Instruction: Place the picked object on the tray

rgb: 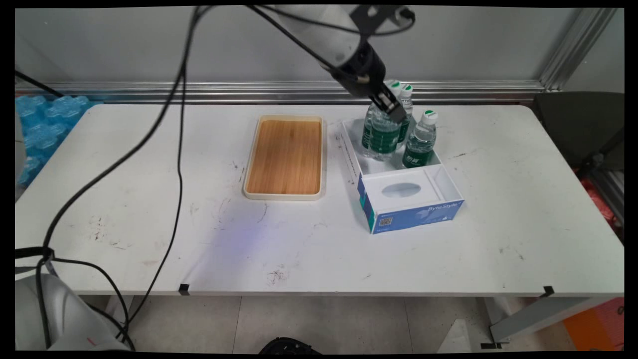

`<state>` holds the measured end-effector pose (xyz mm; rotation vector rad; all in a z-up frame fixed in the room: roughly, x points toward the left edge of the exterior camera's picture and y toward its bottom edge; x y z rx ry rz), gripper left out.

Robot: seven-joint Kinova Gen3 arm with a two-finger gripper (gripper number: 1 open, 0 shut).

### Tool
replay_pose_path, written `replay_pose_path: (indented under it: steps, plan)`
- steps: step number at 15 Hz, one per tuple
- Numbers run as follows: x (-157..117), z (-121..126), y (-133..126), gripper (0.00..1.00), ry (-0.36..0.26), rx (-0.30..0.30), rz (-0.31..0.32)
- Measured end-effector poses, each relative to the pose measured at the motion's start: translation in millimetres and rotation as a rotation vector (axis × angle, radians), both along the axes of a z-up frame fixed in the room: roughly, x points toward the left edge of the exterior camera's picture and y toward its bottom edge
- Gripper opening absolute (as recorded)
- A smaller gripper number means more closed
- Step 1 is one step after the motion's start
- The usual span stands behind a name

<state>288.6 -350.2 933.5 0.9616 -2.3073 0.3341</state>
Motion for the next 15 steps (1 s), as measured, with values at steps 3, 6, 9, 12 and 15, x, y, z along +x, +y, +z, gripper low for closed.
replay_pose_path:
  steps: [3, 6, 9, 12, 15]
  plan:
    - [13.1, 23.0, 11.2, 0.00, 0.001, -0.016, -0.006]
    - [38.7, 44.0, 27.7, 0.00, -0.009, -0.029, -0.015]
    - [66.5, 55.2, 41.1, 0.00, -0.017, -0.030, -0.010]
    - [101.1, 60.7, 54.4, 0.00, -0.025, -0.025, 0.012]
    - [133.7, 57.1, 64.9, 0.00, -0.033, -0.017, 0.035]
